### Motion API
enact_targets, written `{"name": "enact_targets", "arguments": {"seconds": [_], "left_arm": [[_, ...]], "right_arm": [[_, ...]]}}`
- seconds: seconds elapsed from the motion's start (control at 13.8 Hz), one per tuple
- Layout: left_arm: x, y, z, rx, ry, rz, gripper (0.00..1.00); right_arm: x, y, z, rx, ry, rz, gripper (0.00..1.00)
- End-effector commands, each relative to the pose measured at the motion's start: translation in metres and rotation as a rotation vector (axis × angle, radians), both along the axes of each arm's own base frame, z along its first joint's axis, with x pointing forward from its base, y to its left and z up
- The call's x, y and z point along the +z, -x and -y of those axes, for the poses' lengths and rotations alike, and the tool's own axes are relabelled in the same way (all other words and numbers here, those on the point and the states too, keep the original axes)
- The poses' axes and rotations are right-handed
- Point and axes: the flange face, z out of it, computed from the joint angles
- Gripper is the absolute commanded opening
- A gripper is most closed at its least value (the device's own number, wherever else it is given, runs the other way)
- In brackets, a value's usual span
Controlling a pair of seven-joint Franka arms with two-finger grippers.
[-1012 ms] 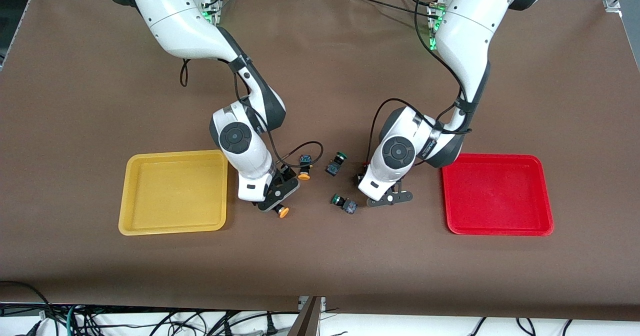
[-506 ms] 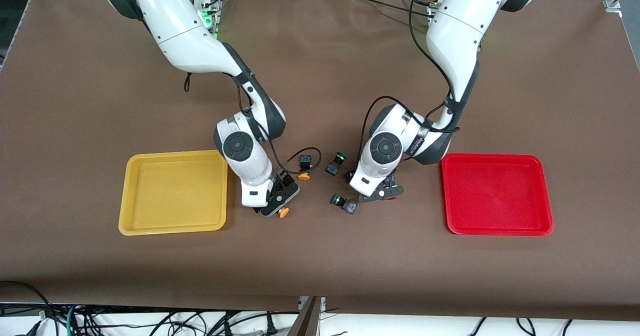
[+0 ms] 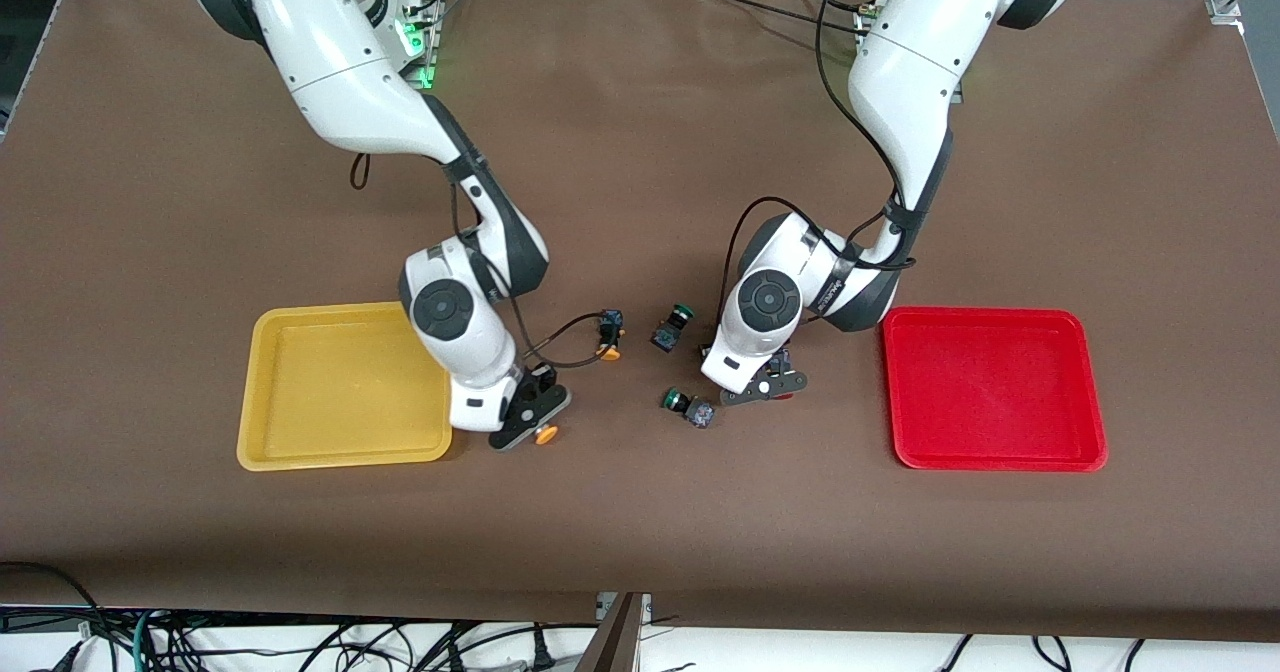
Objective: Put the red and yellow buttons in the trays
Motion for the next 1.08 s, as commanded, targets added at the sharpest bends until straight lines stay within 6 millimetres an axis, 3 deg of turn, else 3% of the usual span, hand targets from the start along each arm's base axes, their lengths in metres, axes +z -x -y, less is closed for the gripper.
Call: {"name": "enact_targets", "arguments": {"seconds": [0.0,0.07,0.22,0.36,0.51,0.72,0.8,0.87,0.94,1.01], "left_arm": [[0.012,-0.012,-0.013,0.018,-0.008,0.030,0.00],[0.023,-0.017,-0.017,0.029,0.003,0.039,0.00],[0.043,-0.025,-0.031,0.050,0.005,0.035,0.00],[0.061,-0.041,-0.062,0.067,0.003,0.026,0.00],[0.077,-0.054,-0.101,0.003,0.007,0.003,0.00],[0.095,-0.070,-0.170,-0.098,0.013,-0.039,0.00],[0.097,-0.073,-0.192,-0.139,0.016,-0.055,0.00],[0.096,-0.076,-0.214,-0.187,0.013,-0.061,0.00],[0.093,-0.080,-0.241,-0.218,0.020,-0.067,0.00],[0.090,-0.084,-0.272,-0.242,0.031,-0.073,0.00]], "right_arm": [[0.056,-0.011,0.017,0.012,0.025,-0.063,0.00],[0.073,-0.018,0.038,0.044,0.042,-0.084,0.00],[0.083,-0.033,0.090,0.110,0.060,-0.098,0.00],[0.068,-0.039,0.151,0.157,0.073,-0.131,0.00],[0.063,-0.038,0.173,0.148,0.084,-0.164,0.00],[0.043,-0.031,0.198,0.123,0.099,-0.226,0.30],[0.033,-0.027,0.203,0.115,0.099,-0.245,0.44],[0.026,-0.025,0.213,0.098,0.095,-0.255,0.71],[0.020,-0.024,0.223,0.081,0.092,-0.262,0.86],[0.023,-0.024,0.224,0.068,0.091,-0.269,0.92]]}}
